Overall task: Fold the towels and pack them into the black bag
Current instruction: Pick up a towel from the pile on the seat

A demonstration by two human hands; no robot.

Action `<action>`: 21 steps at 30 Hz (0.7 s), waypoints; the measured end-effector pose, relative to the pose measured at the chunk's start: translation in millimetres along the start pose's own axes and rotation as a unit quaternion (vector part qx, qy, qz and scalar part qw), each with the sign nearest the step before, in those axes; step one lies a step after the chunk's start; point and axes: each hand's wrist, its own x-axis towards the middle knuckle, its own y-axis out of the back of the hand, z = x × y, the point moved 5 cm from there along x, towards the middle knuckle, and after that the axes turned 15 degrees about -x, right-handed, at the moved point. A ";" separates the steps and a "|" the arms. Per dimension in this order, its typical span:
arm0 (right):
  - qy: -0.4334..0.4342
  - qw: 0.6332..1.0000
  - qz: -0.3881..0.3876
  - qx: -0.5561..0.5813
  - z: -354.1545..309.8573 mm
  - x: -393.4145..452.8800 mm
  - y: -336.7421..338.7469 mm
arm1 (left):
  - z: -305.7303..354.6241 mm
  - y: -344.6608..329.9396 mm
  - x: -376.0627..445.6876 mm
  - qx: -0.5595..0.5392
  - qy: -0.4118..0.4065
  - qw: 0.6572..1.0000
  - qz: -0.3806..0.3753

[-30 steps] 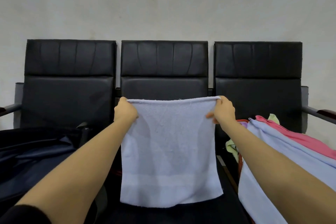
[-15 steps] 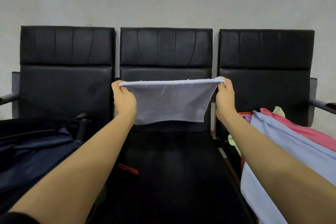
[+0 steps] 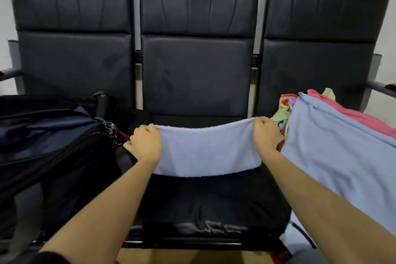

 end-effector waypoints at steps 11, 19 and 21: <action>0.004 0.996 -0.065 -0.057 19.6 15.4 -54.0 | -21.5 -41.2 15.5 0.237 -0.098 0.955 -0.150; 0.025 0.989 -0.019 -0.147 5.1 61.5 -79.0 | -9.4 -80.0 60.0 0.307 -0.139 0.927 -0.164; 0.046 0.977 -0.017 -0.209 2.4 68.5 -91.4 | -13.3 -91.7 64.1 0.367 -0.143 0.906 -0.157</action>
